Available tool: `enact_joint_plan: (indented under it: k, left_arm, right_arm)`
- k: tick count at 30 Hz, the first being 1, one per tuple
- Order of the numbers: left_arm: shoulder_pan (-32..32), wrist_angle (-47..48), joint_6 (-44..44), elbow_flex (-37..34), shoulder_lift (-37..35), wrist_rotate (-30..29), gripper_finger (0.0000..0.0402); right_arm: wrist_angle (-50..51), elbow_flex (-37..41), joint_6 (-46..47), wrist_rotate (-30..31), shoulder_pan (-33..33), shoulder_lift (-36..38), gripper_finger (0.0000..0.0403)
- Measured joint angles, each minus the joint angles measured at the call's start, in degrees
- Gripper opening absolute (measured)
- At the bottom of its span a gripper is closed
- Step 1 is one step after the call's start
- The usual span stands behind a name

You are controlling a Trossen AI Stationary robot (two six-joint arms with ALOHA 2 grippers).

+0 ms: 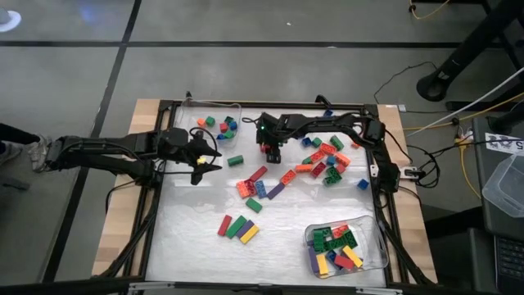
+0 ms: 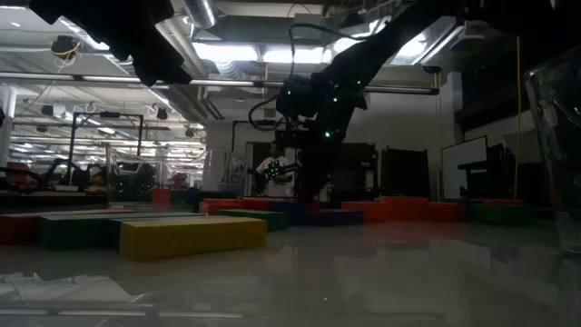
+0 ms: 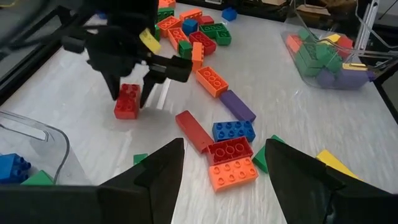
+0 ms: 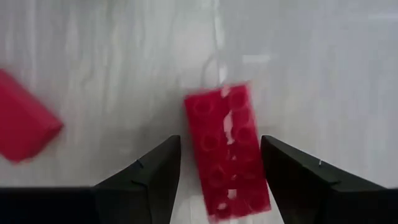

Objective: Sort blocks by size
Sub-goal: Put the rectangular red game piece into the bottom transparent bin

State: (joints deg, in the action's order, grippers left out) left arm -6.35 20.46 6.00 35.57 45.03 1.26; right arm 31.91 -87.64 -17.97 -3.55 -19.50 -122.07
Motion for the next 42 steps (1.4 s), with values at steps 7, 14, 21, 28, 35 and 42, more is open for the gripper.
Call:
enact_joint_plan:
  k: [7, 14, 21, 28, 35, 42]
  left_arm:
    - [0.0, -0.02, 0.0, 0.0, -0.02, 0.0, 0.0211]
    - [0.0, -0.04, 0.0, 0.0, -0.02, -0.02, 0.0211]
    - [0.0, -3.96, 1.63, -3.29, 0.0, -0.02, 0.0211]
    - [0.0, -11.83, 4.57, -8.53, 0.18, -0.68, 0.0211]
    - [-0.02, -18.27, 4.53, -11.59, 2.38, -4.27, 0.0211]
    - [-0.01, -18.5, 4.53, -11.56, 4.93, -4.46, 0.0211]
  right_arm:
    - [0.89, -0.13, 3.7, -1.52, 0.36, -1.04, 0.0193]
    - [8.29, -2.18, 4.72, -4.19, 2.17, 0.94, 0.0136]
    - [29.25, -13.34, 7.77, -5.01, 8.03, 3.78, 0.0136]
    - [46.53, -28.0, 16.43, -5.07, 19.92, 4.75, 0.014]
    - [52.46, -36.02, 29.28, -2.6, 35.12, 4.75, 0.0141]
    - [58.13, -35.65, 51.34, 2.51, 49.75, 4.72, 0.0146]
